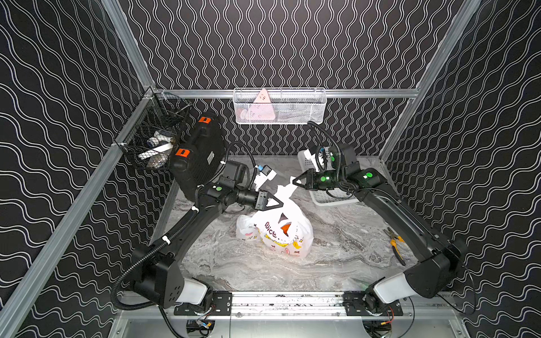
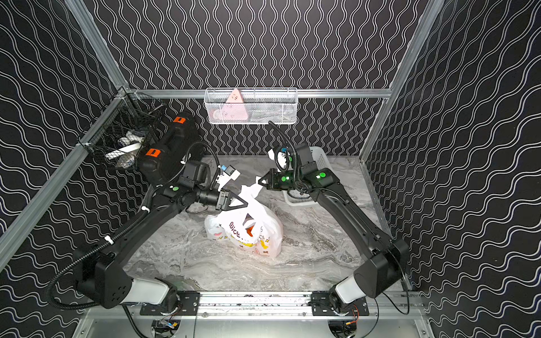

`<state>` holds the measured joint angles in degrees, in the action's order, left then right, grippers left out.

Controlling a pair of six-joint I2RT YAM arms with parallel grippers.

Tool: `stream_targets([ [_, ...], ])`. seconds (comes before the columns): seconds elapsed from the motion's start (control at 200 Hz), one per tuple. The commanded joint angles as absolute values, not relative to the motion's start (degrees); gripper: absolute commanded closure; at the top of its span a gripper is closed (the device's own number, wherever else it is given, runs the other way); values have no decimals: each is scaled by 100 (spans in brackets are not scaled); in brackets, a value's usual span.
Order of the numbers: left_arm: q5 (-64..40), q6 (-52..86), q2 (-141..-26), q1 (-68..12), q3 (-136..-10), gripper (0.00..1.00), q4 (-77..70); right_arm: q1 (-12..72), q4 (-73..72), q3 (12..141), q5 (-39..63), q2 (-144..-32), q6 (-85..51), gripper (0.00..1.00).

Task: Place the oranges into plastic bags & tie knots
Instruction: Tie the plastic bag at the center of the board.

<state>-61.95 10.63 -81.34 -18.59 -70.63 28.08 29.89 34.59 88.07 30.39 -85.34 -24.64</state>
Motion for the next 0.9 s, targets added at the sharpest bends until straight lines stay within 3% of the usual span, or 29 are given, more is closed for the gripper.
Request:
stream_targets([
  [0.0,-6398,1243,-8142,-1850,-7017,84,2443,3006,3583,8678,2807,-8346,-2674,100],
  [0.435,-6440,1706,-8144,-1852,-6858,85,1806,3203,4087,8425,2455,-7698,-3070,100],
  [0.595,-6586,1956,-8116,-1852,-6750,76,1417,3555,3850,8302,2354,-7719,-3365,100],
  [0.806,-6572,1919,-8066,-1854,-6778,76,1448,3762,4049,8534,2174,-7811,-3492,100],
  [0.896,-6684,2116,-8044,-1853,-6693,68,1143,3772,4061,8484,2078,-7761,-3502,100],
])
